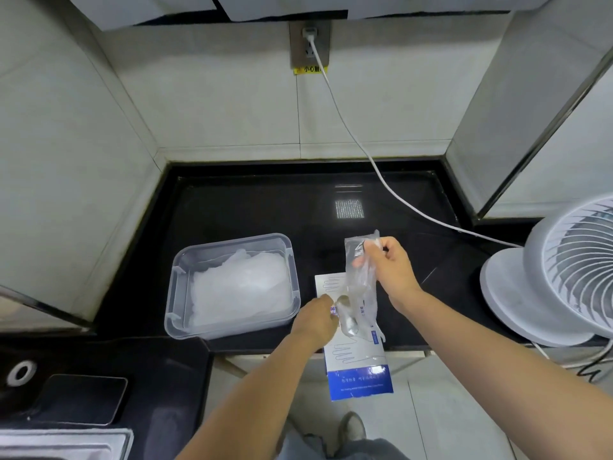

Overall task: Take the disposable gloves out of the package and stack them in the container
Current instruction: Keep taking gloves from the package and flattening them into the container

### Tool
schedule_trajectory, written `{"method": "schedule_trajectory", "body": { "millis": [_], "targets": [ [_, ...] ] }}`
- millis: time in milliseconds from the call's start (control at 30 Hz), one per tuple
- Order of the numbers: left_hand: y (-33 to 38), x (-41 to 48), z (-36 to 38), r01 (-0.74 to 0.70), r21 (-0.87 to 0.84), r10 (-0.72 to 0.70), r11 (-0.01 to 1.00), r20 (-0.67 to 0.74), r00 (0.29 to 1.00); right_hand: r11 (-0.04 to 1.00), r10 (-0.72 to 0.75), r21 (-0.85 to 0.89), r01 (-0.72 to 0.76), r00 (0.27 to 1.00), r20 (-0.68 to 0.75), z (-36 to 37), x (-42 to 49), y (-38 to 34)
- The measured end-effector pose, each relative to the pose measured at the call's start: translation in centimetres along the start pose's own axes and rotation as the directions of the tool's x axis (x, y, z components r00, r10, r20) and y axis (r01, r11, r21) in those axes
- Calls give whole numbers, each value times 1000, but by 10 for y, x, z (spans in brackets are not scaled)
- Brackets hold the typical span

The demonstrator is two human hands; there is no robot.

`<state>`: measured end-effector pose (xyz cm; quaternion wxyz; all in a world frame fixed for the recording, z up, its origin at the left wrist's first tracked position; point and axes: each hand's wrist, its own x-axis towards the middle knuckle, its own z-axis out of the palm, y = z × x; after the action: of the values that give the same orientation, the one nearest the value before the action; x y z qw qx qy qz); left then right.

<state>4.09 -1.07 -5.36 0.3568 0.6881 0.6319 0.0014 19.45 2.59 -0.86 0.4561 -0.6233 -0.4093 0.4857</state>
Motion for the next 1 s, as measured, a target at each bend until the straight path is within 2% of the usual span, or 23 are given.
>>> {"method": "schedule_trajectory", "body": {
  "millis": [33, 100, 167, 200, 333, 433, 500, 533, 633, 733, 800, 900, 933, 1000],
  "targets": [
    [3, 1, -7, 8, -75, -10, 997, -30, 999, 1000, 9, 14, -9, 1000, 16, 0, 0, -2],
    [16, 0, -19, 72, -384, -92, 921, -35, 995, 998, 57, 4, -57, 995, 81, -1, 0, -3],
    [32, 0, -32, 141, -701, -169, 699, 30, 985, 994, 107, -26, -104, 980, 168, -1, 0, -4],
    [36, 1, -39, 137, -777, -177, 615, 34, 984, 994, 110, -31, -106, 972, 209, 1, -1, -6],
    [33, 4, -59, 53, -843, -156, 536, -38, 987, 995, 82, 28, -93, 955, 284, 12, -2, -12],
    [19, 3, -69, 87, -916, -206, 391, 4, 979, 993, 103, 19, -115, 938, 330, 19, 3, -16],
    [7, 0, -78, 107, -937, -214, 331, 36, 976, 988, 139, 7, -154, 912, 385, 22, 6, -18],
    [0, 0, -83, 99, -944, -205, 316, 34, 978, 984, 155, 13, -177, 893, 422, 24, 6, -20],
    [-16, -4, -96, 9, -931, -205, 365, -71, 976, 962, 235, 2, -274, 830, 506, 26, 7, -25],
    [-33, -6, -105, -24, -914, -224, 405, -124, 967, 956, 266, -25, -293, 827, 496, 30, 12, -29],
    [-43, -10, -112, 40, -918, -223, 394, -53, 973, 962, 221, 36, -271, 846, 485, 39, 15, -33],
    [-54, -16, -122, 189, -920, -162, 343, 140, 977, 967, 203, 37, -252, 852, 482, 58, 18, -39],
    [-59, -15, -124, 192, -923, -156, 333, 147, 977, 969, 209, 11, -246, 844, 493, 65, 19, -41],
    [-65, -15, -126, 130, -916, -223, 379, 46, 974, 974, 209, -34, -222, 840, 500, 76, 21, -43]
  ]
}}
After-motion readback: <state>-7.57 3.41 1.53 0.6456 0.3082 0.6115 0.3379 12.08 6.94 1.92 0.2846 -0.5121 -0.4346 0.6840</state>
